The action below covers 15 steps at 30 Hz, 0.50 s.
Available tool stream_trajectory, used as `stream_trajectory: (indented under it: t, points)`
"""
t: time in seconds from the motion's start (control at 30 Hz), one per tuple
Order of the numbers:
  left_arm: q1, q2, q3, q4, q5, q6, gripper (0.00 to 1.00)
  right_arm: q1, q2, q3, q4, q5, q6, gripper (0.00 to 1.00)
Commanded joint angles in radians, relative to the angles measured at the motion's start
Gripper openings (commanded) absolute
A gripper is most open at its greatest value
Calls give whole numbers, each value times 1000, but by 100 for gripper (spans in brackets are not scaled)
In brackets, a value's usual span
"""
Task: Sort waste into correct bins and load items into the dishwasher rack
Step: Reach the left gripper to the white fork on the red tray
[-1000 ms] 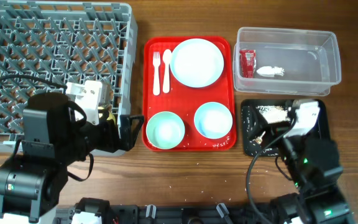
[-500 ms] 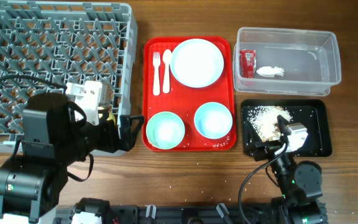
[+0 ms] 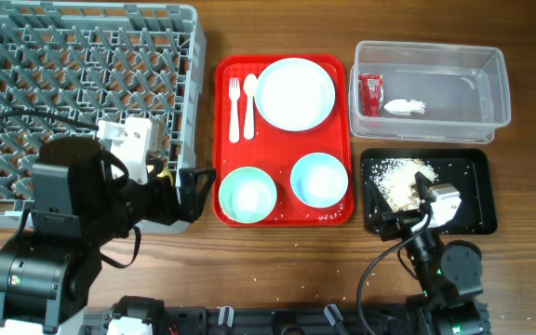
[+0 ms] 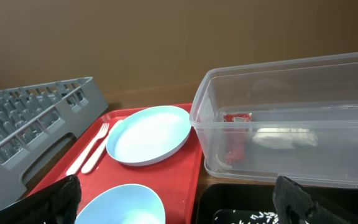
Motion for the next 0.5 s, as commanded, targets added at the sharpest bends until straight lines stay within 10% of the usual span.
stream_trajectory:
  t: [0.0, 0.33, 0.4, 0.47]
  points:
    - [-4, -1, 12, 21, 60, -10, 100, -6, -12, -5, 5, -17, 13, 100]
    - [-100, 356, 12, 198, -90, -216, 100, -6, -12, -5, 5, -17, 13, 100]
    - [-118, 467, 12, 329, -101, -220, 61, -6, -12, -5, 5, -17, 13, 100]
    - [-143, 594, 12, 430, -195, -220, 64, -6, -12, -5, 5, -17, 13, 100]
